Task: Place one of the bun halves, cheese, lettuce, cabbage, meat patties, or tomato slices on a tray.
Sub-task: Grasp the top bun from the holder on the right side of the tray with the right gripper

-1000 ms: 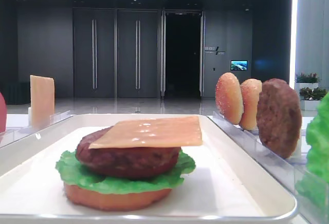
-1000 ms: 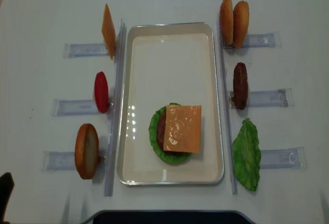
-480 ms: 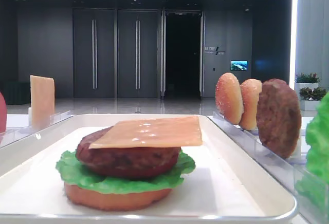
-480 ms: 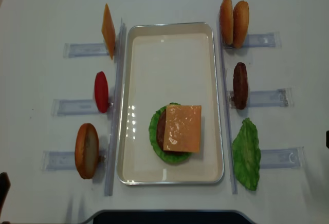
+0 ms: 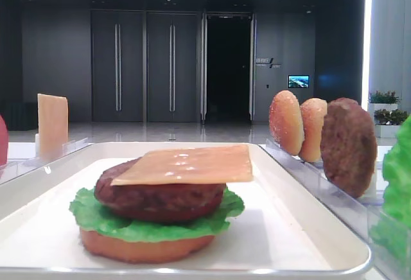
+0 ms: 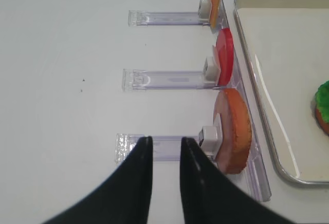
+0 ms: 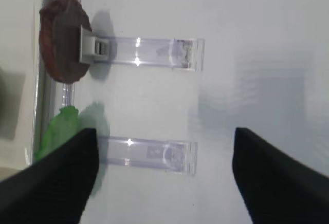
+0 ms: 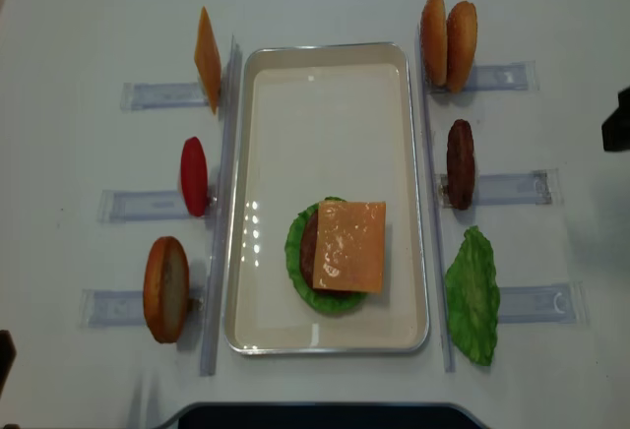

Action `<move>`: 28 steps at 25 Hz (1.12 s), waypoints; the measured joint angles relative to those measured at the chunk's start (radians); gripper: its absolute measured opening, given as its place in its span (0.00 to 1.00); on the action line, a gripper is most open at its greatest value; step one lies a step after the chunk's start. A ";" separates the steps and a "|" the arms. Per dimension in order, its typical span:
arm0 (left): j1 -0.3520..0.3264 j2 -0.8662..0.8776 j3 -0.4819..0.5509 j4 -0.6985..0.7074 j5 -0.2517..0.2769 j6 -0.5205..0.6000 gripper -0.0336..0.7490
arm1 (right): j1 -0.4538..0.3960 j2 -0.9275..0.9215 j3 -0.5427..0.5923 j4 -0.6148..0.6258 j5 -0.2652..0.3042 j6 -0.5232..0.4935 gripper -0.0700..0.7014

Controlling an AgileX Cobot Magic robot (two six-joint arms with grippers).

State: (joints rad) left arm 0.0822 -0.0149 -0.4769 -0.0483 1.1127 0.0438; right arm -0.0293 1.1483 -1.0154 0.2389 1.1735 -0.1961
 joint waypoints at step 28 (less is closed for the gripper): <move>0.000 0.000 0.000 0.000 0.000 0.000 0.08 | 0.000 0.837 -0.966 -0.050 0.047 0.024 0.79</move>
State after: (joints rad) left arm 0.0822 -0.0149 -0.4769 -0.0483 1.1127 0.0438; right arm -0.0293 1.9853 -1.9812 0.1894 1.2208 -0.1725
